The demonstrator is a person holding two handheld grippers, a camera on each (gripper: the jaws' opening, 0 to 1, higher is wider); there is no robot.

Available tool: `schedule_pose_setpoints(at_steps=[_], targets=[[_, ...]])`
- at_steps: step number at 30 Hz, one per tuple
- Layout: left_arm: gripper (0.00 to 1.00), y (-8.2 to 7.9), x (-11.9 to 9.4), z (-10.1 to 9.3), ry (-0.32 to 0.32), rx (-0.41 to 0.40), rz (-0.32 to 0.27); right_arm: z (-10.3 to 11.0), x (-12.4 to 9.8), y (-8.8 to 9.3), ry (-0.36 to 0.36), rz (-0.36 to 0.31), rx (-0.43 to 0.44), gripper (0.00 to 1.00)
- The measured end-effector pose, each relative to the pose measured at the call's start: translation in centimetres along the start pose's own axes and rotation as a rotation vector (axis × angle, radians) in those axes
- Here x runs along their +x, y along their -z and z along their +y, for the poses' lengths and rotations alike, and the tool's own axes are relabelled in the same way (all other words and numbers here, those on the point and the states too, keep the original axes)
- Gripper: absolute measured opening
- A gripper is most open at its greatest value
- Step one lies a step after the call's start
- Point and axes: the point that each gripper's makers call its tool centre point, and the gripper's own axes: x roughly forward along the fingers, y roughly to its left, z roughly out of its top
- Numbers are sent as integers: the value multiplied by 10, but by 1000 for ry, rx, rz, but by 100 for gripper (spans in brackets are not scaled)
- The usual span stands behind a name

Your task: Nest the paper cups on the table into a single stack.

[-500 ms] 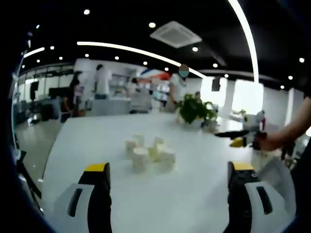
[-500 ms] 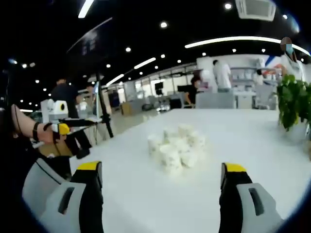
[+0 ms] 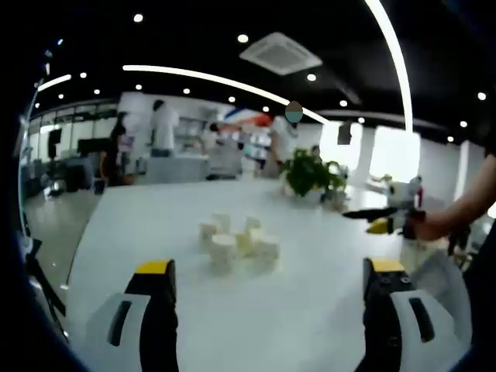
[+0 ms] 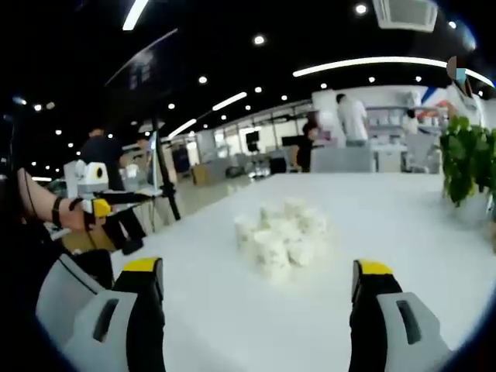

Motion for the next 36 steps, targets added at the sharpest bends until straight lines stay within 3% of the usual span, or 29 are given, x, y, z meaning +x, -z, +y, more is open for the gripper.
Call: schedule_pose_setpoints(at_steps=[36], targets=[[98,0,-1,5,-9,-7,-1,3,1,5,-3,7,13,99]])
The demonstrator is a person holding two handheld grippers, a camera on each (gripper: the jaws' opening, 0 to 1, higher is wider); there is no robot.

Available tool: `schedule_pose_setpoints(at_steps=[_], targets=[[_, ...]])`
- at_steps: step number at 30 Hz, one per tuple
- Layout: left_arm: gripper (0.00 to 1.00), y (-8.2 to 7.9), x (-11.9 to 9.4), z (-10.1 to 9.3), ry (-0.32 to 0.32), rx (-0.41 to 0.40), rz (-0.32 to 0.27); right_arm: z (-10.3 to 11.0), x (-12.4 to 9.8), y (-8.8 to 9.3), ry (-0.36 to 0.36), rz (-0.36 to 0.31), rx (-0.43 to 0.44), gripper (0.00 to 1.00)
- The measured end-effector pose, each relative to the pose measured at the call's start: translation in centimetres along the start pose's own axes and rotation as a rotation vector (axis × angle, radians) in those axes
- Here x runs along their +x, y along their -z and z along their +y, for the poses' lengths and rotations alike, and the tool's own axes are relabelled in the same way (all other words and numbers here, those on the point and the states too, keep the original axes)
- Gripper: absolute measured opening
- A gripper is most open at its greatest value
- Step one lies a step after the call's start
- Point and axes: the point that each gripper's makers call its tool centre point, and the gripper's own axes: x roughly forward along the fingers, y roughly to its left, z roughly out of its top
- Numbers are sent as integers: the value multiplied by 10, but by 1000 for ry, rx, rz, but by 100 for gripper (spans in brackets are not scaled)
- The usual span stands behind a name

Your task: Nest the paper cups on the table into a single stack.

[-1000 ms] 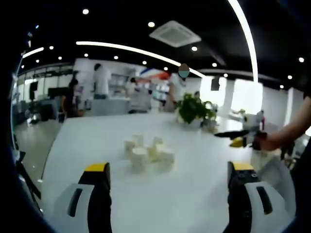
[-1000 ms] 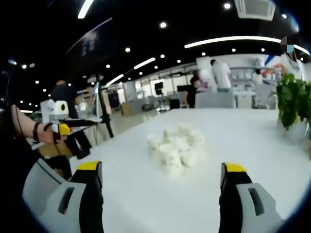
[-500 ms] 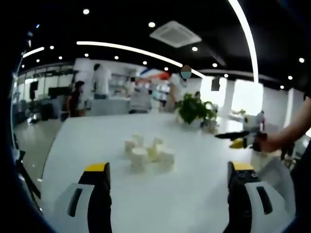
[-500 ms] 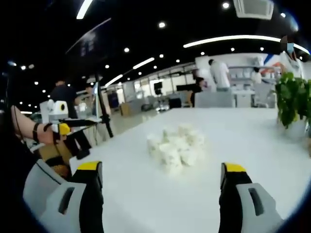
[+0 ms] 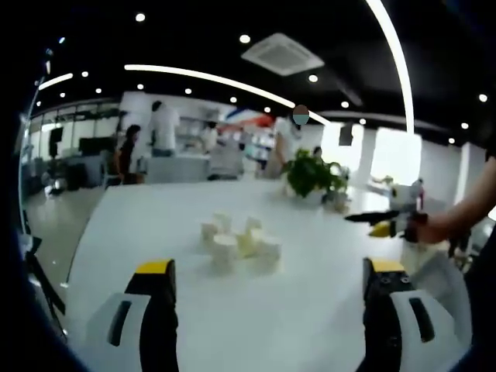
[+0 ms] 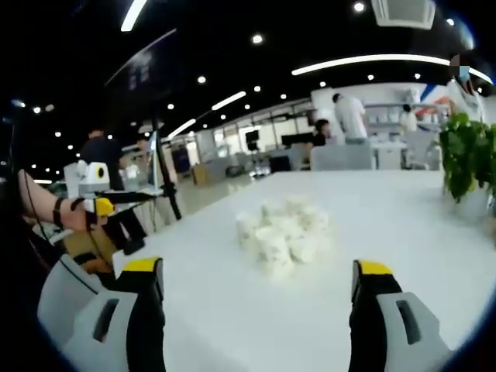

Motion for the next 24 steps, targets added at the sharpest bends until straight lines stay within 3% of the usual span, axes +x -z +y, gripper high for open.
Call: schedule_pose_setpoints(at_steps=[24], targets=[[98,0,0,2,-7,-2,-3,2,2,-1,-1,1,9,99]])
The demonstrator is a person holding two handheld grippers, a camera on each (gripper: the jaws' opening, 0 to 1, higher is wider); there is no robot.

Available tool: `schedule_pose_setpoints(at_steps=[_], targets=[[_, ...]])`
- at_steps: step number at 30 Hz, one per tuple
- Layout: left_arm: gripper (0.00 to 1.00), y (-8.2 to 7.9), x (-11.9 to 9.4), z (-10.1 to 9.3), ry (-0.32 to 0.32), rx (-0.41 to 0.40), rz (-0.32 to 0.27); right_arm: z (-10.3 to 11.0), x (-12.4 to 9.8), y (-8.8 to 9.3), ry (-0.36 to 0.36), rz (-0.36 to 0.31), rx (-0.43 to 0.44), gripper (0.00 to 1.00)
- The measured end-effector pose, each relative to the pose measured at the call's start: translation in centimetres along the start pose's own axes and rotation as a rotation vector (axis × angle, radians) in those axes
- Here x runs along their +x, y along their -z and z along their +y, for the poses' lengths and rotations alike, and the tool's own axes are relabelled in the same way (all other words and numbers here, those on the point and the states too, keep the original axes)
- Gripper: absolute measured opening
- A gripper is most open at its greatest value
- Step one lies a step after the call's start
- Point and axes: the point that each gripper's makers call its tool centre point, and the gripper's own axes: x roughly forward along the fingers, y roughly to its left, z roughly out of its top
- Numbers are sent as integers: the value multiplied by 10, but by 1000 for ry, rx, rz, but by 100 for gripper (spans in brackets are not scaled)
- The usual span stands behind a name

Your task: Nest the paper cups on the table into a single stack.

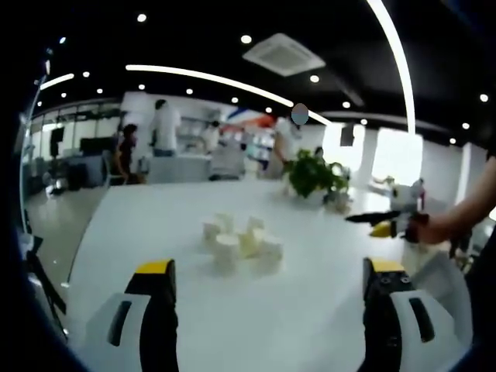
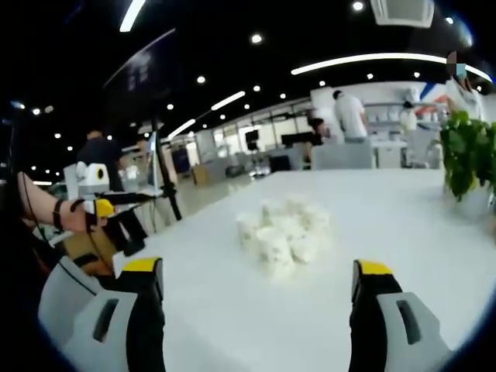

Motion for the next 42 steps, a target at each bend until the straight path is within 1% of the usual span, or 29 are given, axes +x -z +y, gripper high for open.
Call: schedule_pose_setpoints(at_steps=[3,9,12,19,21,22,25,30,32,37,42], targets=[[98,-1,-1,-1,-1,0,-7,1,0,0,-1,2,-1,99],[98,1,-1,-1,1,-4,-2,3,2,-4,-13,-8,-5,99],[98,2,-1,-1,4,0,4,1,5,-4,-13,4,-8,99],[98,-1,-1,-3,8,6,3,0,9,-14,-16,-14,-20,99],[98,-3,-1,-3,8,7,0,0,11,-16,-18,-10,-31,98],[98,-3,-1,-2,8,6,-1,-1,13,-17,-19,-1,-46,98],[98,-4,-1,-1,6,1,-4,-4,21,-19,-26,8,-56,96],[98,0,-2,-1,7,19,26,-7,35,-22,-44,15,-56,95],[98,1,-3,0,7,17,27,-6,41,-22,-54,15,-61,95],[98,0,-4,0,1,13,28,-4,54,-19,-80,34,-64,94],[98,5,-5,0,-6,12,44,-1,63,-16,-101,47,-76,94]])
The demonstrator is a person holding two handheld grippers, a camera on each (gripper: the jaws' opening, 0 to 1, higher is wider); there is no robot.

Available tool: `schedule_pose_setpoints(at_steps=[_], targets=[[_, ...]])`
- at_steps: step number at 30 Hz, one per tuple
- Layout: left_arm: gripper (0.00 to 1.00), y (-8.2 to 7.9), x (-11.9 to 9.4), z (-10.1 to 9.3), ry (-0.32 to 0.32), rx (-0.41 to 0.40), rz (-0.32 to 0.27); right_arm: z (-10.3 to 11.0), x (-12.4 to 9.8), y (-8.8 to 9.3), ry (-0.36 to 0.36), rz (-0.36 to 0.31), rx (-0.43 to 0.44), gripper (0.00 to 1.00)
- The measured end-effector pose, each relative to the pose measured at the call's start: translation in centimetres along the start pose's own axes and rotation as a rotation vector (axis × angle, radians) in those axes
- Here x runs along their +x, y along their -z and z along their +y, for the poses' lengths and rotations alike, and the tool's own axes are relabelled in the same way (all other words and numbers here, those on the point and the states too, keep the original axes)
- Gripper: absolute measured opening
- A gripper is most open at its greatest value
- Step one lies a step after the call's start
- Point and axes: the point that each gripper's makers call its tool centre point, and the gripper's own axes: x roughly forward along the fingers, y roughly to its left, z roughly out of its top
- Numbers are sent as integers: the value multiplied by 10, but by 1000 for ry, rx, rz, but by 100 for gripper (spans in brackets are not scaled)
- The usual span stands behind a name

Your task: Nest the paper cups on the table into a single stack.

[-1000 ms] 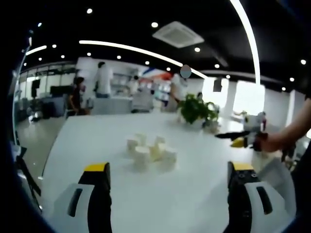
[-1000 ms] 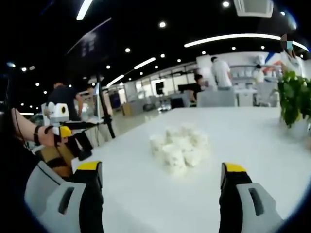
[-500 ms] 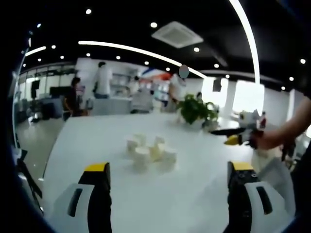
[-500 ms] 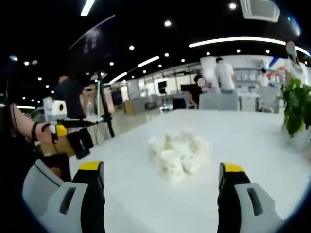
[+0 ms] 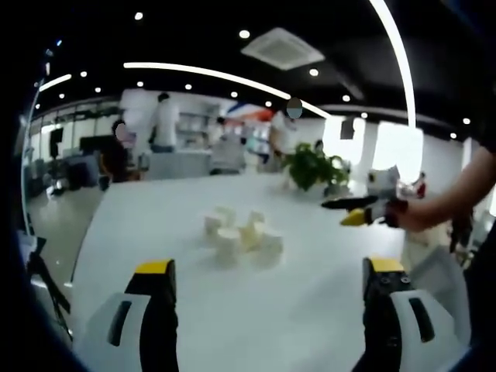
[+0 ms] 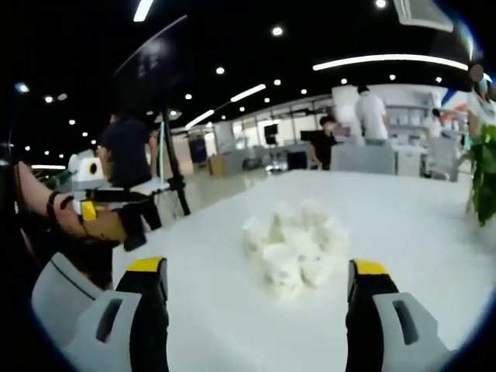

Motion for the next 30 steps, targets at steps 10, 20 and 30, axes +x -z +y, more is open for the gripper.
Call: schedule_pose_setpoints(at_steps=[10,20,30], targets=[[98,1,-1,-1,-10,1,-2,0,17,2,-41,19,0,93],[98,7,2,-7,-16,-4,7,-3,32,5,-69,33,-5,93],[98,15,10,-8,-32,-27,12,-7,52,14,-121,67,-2,93]])
